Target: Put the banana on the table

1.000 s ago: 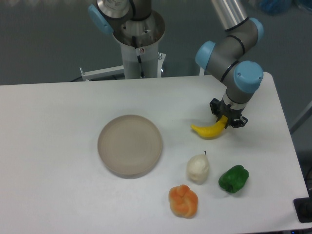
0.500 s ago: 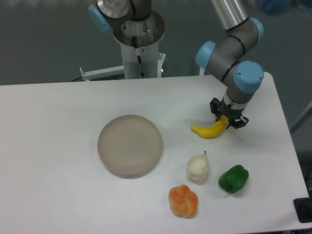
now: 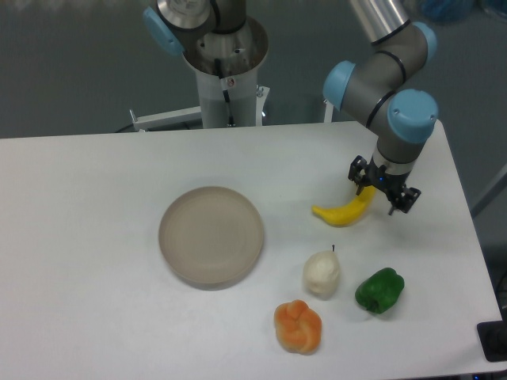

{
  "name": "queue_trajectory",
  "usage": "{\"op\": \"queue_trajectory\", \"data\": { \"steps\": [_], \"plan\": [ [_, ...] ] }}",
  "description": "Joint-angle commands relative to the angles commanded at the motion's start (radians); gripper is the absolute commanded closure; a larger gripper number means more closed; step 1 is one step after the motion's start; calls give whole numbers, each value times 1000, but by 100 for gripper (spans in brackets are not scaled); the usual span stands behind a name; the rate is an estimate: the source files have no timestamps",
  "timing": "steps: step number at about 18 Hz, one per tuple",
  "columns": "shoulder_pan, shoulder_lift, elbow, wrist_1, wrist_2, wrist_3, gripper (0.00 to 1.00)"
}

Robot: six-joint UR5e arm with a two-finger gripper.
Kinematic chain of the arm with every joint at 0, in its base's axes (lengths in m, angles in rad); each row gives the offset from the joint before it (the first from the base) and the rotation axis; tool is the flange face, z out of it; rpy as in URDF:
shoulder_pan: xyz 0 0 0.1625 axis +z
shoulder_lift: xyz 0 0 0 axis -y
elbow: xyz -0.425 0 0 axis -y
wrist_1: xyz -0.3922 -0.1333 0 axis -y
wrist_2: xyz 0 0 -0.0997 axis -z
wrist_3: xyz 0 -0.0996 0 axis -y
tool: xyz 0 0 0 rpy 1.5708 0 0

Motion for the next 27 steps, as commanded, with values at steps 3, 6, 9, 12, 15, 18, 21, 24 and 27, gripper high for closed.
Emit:
{"op": "queue_trajectory", "data": {
  "steps": [3, 6, 9, 12, 15, 18, 21, 24, 27],
  "plan": [
    [-15, 0, 52, 0, -3, -12, 0],
    [-34, -11, 130, 0, -3, -12, 0],
    [-51, -38, 205, 0, -2, -14, 0],
    [-57, -52, 241, -2, 3, -18, 0],
    [-66, -61, 255, 0, 9, -18, 0],
    [-75, -72, 269, -2, 14, -38, 0],
    [-90, -89, 287, -2, 15, -66, 0],
    [-97, -93, 293, 0, 40, -67, 0],
    [-101, -97, 296, 5, 51, -67, 0]
  ]
}}
